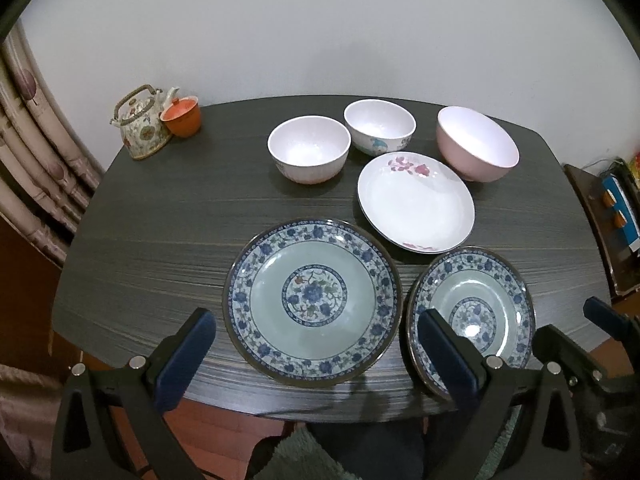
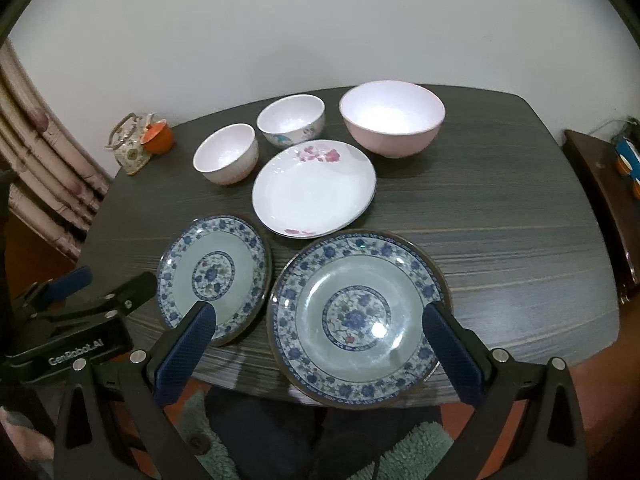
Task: Organize plates and bowls
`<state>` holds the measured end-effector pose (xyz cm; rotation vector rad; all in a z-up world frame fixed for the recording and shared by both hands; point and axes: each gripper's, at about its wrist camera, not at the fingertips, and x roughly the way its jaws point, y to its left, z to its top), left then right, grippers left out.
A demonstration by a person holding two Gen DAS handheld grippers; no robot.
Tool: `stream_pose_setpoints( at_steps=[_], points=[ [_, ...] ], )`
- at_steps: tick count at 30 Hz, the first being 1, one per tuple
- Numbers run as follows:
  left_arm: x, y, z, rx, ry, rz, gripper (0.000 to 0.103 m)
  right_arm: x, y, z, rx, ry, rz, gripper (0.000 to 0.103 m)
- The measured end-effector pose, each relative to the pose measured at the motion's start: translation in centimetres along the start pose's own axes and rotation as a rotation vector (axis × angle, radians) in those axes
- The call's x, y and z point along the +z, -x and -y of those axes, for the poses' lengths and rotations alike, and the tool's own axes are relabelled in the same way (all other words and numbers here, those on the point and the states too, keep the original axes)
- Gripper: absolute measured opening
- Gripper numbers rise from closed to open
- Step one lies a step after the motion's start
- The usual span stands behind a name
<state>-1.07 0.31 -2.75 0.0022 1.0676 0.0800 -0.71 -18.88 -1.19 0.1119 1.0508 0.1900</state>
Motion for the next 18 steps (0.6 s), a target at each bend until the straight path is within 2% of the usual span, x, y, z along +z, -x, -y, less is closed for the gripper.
stream_pose_setpoints(
  at_steps=[6, 14, 17, 18],
  points=[
    [-0.3, -0.4, -0.4, 0.000, 0.012, 0.016, 0.103, -0.2, -0.3, -0.7, 0.045, 0.027, 0.017, 0.102],
    [-0.5, -2.4, -2.9, -0.011, 0.088, -0.025, 0.103, -0.1, -1.4, -0.5, 0.142, 0.023, 0.020, 0.102],
    [-0.5, -3.2, -4.4, -0.024, 0.133, -0.036, 0.103, 0.1, -2.3, -0.1, 0.173, 0.012, 0.005, 0.097],
    [-0.5, -3.6, -5.2, -0.033, 0.156, -0.045, 0.103, 0.2, -2.6, 0.0, 0.184, 0.009, -0.003, 0.092]
  ],
)
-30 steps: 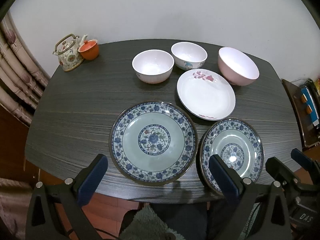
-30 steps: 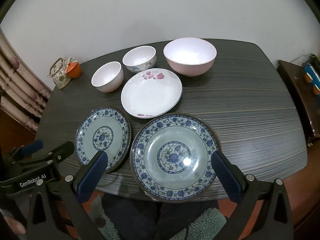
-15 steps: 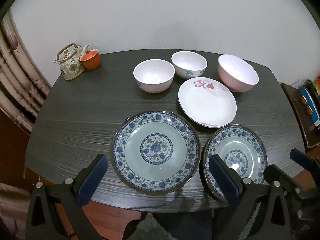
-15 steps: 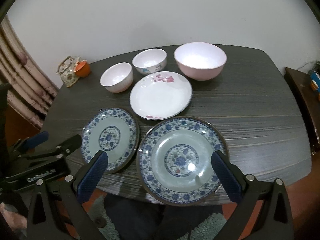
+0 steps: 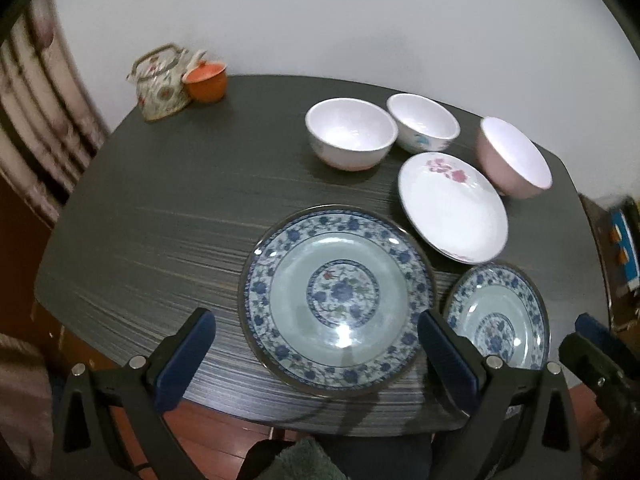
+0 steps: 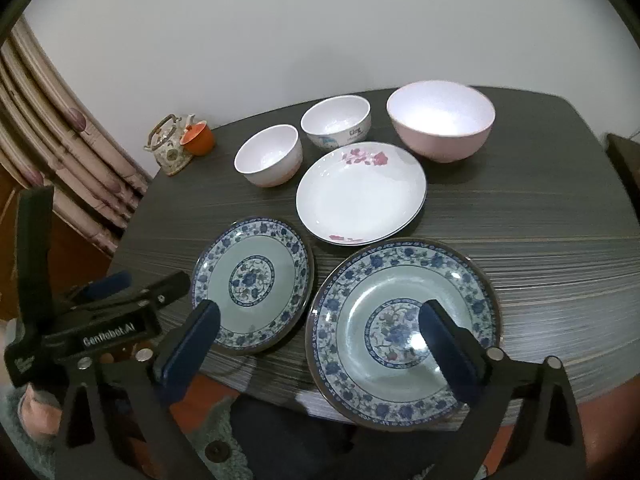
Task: Organize plates and bowls
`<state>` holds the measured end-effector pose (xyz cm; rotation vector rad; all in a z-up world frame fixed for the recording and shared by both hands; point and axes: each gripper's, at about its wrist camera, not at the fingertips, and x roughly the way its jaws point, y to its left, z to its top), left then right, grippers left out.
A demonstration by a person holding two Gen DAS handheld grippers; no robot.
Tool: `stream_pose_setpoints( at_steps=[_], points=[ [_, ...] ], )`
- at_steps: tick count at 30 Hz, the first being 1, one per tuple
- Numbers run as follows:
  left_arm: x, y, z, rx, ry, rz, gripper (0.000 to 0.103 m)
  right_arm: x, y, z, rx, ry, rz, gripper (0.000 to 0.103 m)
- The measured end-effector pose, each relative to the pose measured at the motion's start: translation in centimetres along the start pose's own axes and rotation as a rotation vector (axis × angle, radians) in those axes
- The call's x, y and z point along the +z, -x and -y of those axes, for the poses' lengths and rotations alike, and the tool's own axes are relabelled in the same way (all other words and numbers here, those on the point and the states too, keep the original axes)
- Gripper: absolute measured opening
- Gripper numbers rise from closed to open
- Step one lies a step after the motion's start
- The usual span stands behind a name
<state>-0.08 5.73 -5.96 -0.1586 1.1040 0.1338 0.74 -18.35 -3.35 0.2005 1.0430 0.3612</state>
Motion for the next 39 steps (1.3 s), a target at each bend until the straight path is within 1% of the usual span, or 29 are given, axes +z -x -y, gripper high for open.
stream_pose_setpoints(
  at_steps=[4, 7, 8, 13, 15, 17, 18, 20, 21, 22, 23, 24, 25, 30, 34, 36, 39],
  points=[
    [0.5, -1.0, -2.5, -0.053, 0.078, -0.023, 0.103, 0.4, -1.6, 0.4, 0.035, -0.002, -0.028, 0.081],
    [0.8, -1.6, -4.3, -0.097, 0.134, -0.036, 0.099, 0.9, -3.0, 0.9, 0.088, -0.020, -0.058, 0.074],
    [0.9, -1.8, -4.7, -0.110, 0.147, -0.039, 0.098, 1.0, -3.4, 1.1, 0.108, -0.031, -0.068, 0.073],
    [1.3, -3.4, -6.8, -0.179, 0.225, -0.070, 0.084, 2.0, -5.8, 1.4, 0.168, -0.053, -0.111, 0.066],
    [1.3, -4.2, -7.6, -0.204, 0.251, -0.082, 0.072, 2.2, -6.8, 1.4, 0.165, -0.052, -0.130, 0.064],
    [1.2, -4.9, -8.1, -0.231, 0.277, -0.094, 0.068, 2.5, -7.8, 1.4, 0.176, -0.054, -0.145, 0.062],
    [1.1, -5.5, -8.6, -0.248, 0.302, -0.107, 0.068, 2.5, -8.5, 1.3, 0.174, -0.055, -0.160, 0.060],
    [0.9, -6.3, -9.2, -0.254, 0.330, -0.127, 0.068, 2.6, -9.2, 1.4, 0.184, -0.061, -0.175, 0.060],
    [0.8, -6.7, -9.3, -0.259, 0.342, -0.138, 0.064, 2.8, -9.7, 1.4, 0.193, -0.060, -0.183, 0.060],
    [0.8, -7.0, -9.5, -0.267, 0.352, -0.143, 0.061, 2.9, -10.2, 1.5, 0.184, -0.064, -0.198, 0.060],
    [0.8, -7.3, -9.8, -0.281, 0.365, -0.151, 0.053, 3.0, -10.7, 1.6, 0.181, -0.072, -0.206, 0.059],
    [0.8, -7.6, -10.1, -0.286, 0.373, -0.159, 0.050, 3.2, -11.1, 1.7, 0.197, -0.081, -0.212, 0.059],
    [0.7, -8.0, -10.3, -0.292, 0.383, -0.169, 0.050, 3.3, -11.6, 1.7, 0.210, -0.084, -0.222, 0.056],
    [0.5, -9.1, -11.2, -0.292, 0.408, -0.190, 0.050, 3.9, -13.8, 1.5, 0.205, -0.072, -0.263, 0.047],
    [0.5, -9.7, -11.3, -0.301, 0.411, -0.199, 0.049, 4.2, -15.4, 1.2, 0.201, -0.059, -0.290, 0.043],
    [0.3, -9.9, -11.5, -0.305, 0.410, -0.205, 0.041, 4.4, -16.1, 1.3, 0.191, -0.054, -0.299, 0.042],
    [0.1, -10.4, -11.9, -0.320, 0.420, -0.219, 0.037, 4.5, -17.1, 1.5, 0.180, -0.054, -0.311, 0.040]
  ],
)
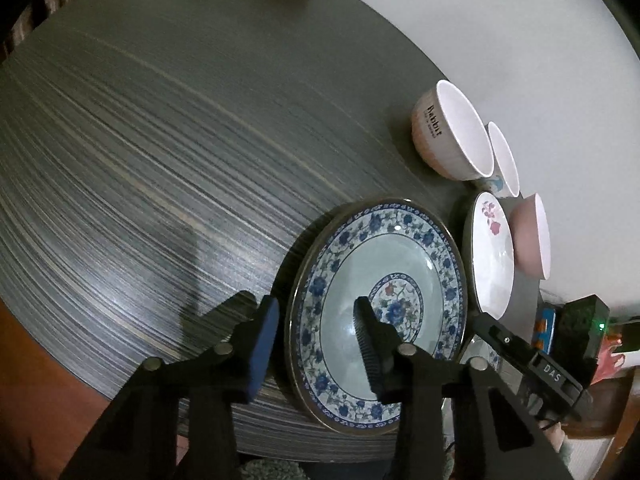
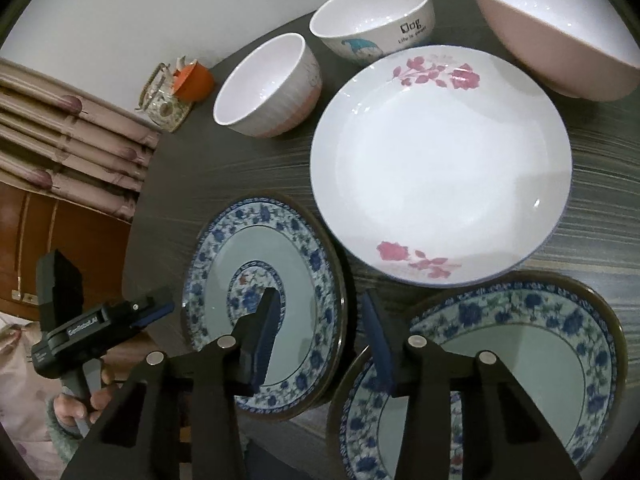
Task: Organize plates and bowls
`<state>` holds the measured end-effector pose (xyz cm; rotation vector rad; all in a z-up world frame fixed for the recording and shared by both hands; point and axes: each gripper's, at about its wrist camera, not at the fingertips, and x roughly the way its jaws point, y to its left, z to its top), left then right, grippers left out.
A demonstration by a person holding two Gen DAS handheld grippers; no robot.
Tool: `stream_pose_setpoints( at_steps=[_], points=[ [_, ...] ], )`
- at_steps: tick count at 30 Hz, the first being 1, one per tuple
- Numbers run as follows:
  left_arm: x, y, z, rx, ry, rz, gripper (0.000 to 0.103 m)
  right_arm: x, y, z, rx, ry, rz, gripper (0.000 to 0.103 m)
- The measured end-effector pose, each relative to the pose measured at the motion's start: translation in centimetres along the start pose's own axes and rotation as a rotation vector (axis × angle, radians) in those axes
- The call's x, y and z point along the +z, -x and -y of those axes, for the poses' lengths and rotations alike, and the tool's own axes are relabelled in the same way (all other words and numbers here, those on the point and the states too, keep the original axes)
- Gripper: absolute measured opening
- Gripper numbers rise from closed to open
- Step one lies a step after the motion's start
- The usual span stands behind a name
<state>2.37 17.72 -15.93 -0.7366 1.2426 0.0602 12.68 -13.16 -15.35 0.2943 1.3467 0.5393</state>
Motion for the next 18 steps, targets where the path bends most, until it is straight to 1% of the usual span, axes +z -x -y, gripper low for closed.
stream_pose_setpoints(
  at_steps=[5, 7, 9, 13, 18],
  points=[
    [0.1, -0.5, -0.2, 0.005, -0.007, -0.011, 0.037, 0.5, -1.5, -0.2, -0.003, 0.025, -0.022, 0.033],
    [0.2, -0.8, -0.1, 0.012, -0.011, -0.018, 0.034, 0.8, -2.1, -0.2, -0.003, 0.026, -0.030, 0.028],
    [0.1, -1.1, -0.1, 0.010, -0.014, -0.025, 0.026, 1.0, -2.6, -0.2, -0.007, 0.028, -0.031, 0.023],
    [0.1, -1.6, -0.1, 0.011, -0.020, -0.037, 0.025, 1.1, -3.1, -0.1, -0.014, 0.031, -0.035, 0.019],
    [0.1, -1.9, 0.1, 0.030, -0.044, -0.029, 0.022, 1.2, -3.5, 0.0, -0.029, 0.034, -0.031, 0.013]
  ],
)
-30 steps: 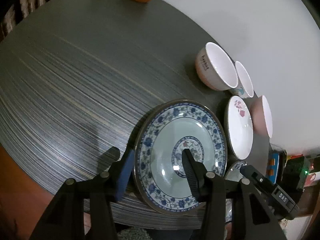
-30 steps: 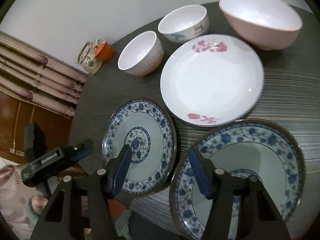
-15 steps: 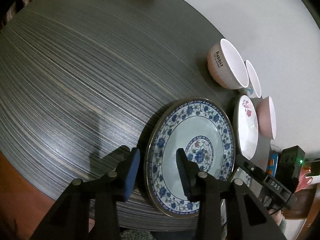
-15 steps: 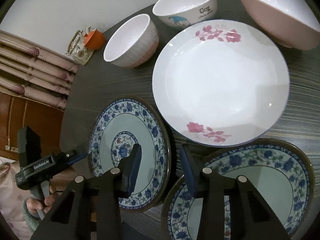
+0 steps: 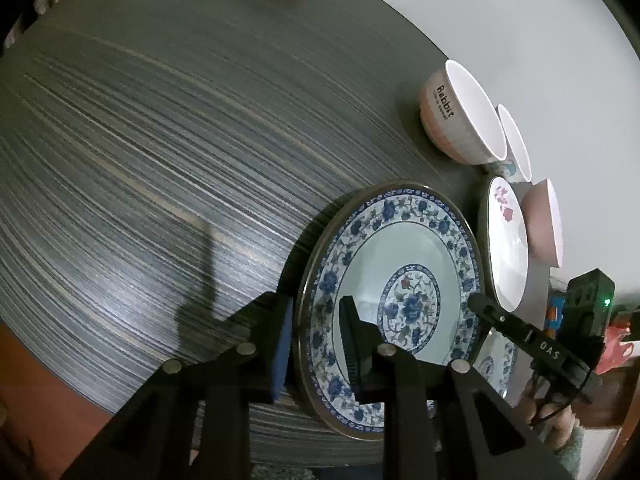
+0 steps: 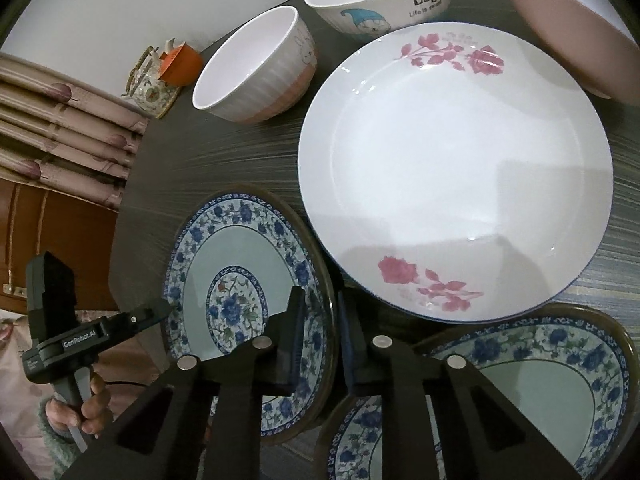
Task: Organize plates and bowls
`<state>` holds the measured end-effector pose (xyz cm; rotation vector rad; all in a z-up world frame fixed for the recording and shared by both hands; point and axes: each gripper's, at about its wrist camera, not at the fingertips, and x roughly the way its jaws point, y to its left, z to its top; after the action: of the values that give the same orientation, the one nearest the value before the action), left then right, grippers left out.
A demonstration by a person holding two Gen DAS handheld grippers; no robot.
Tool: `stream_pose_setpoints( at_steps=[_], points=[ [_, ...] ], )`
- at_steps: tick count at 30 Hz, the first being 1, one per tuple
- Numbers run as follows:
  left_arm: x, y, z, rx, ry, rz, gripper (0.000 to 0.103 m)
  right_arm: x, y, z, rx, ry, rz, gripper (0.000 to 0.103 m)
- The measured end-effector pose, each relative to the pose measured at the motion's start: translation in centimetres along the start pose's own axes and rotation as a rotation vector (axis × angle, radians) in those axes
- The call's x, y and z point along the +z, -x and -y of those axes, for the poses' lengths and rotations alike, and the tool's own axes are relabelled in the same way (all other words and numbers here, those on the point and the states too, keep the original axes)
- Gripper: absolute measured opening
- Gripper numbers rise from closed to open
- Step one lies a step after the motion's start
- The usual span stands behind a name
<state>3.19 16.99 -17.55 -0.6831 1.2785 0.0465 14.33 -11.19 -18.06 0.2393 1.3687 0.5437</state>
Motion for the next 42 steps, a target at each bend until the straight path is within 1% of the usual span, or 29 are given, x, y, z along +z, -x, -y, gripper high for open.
stream_pose_setpoints(
  at_steps=[4, 9, 12, 18, 22, 25, 30, 42],
  points=[
    [0.2, 0.3, -0.3, 0.017, 0.001, 0.018, 0.022, -0.4, -0.1, -0.3, -0.013, 0.016, 0.003, 0.013],
    [0.6, 1.9, -0.9, 0.040, 0.003, 0.078, 0.022, -1.0, -0.2, -1.4, -0.015, 0.032, 0.017, 0.012],
    [0.9, 2.6, -1.4, 0.050, 0.012, 0.101, 0.022, -1.3, -0.3, -2.3, -0.013, 0.049, 0.029, 0.012],
    [1.5, 4.2, -3.0, 0.057, 0.031, 0.149, 0.022, -1.9, -0.8, -4.2, -0.017, 0.079, 0.042, 0.012],
    [1.7, 4.7, -3.9, 0.082, 0.044, 0.170, 0.022, -2.6, -1.6, -5.0, -0.006, 0.086, 0.037, 0.012],
    [1.7, 4.7, -4.9, 0.086, 0.061, 0.165, 0.022, -3.0, -2.4, -5.3, -0.003, 0.087, 0.028, 0.013],
    [1.9, 4.4, -5.4, 0.090, 0.064, 0.160, 0.022, -3.5, -3.3, -5.5, -0.005, 0.084, 0.024, 0.013],
    [2.2, 3.4, -6.0, 0.099, 0.082, 0.142, 0.022, -3.6, -3.4, -5.9, -0.003, 0.072, 0.030, 0.013]
  ],
)
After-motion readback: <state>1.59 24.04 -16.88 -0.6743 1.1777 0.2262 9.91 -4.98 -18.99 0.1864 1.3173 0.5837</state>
